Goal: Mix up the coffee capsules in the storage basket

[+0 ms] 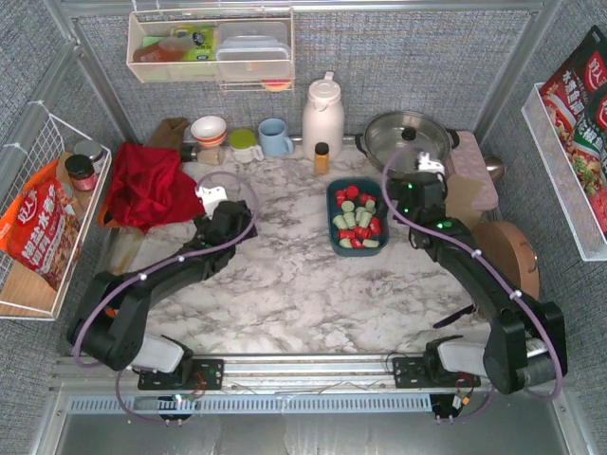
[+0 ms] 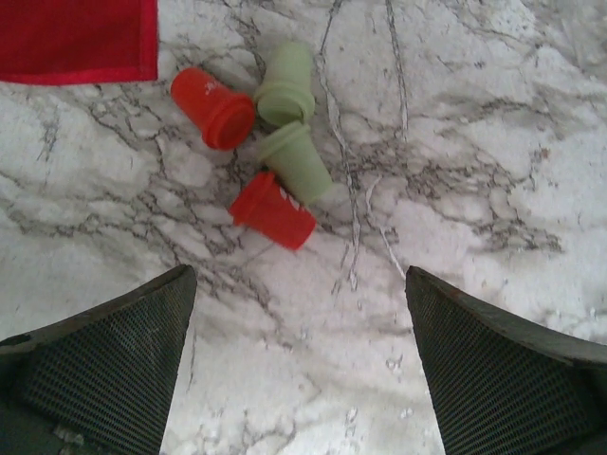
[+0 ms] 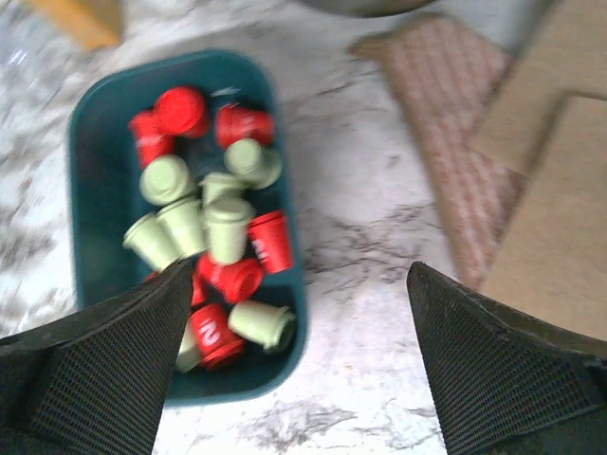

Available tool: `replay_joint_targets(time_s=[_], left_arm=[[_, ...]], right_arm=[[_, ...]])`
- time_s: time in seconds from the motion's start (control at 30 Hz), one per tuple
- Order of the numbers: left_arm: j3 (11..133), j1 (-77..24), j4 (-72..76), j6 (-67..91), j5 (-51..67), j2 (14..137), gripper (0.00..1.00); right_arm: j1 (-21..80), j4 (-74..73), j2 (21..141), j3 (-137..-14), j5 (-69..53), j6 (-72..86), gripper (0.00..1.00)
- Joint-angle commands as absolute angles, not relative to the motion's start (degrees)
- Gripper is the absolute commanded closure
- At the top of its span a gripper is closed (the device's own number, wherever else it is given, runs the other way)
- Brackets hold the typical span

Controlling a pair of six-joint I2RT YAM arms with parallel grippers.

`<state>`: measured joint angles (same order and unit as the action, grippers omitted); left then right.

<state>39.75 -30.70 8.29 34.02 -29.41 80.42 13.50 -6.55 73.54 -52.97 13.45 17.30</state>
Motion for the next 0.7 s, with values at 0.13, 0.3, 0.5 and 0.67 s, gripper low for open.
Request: replay_joint_targets(time_s=[0.13,0.3,0.5,0.67], left_arm=[[47.8,-25.3,6.5,36.7,-24.3,90.3,0.08],[51.0,-23.6,4.9,36.4,-22.9,94.7,0.19],[52.5,-22.0,2.3,36.6,-20.5,98.5,0.24],[54.0,-21.5,-0.1,37.7,-20.2,101.2,0.27]], right_arm=[[10.0,-0.9,69.0,-48.8,13.9,22.3,0.04],[10.0,-0.3,68.2,-48.7,11.5,21.7,0.08],[10.0,0.6,67.8,-48.5,9.1,21.7,0.12],[10.0,0.8,67.9,-48.6,7.9,21.8,0.13]])
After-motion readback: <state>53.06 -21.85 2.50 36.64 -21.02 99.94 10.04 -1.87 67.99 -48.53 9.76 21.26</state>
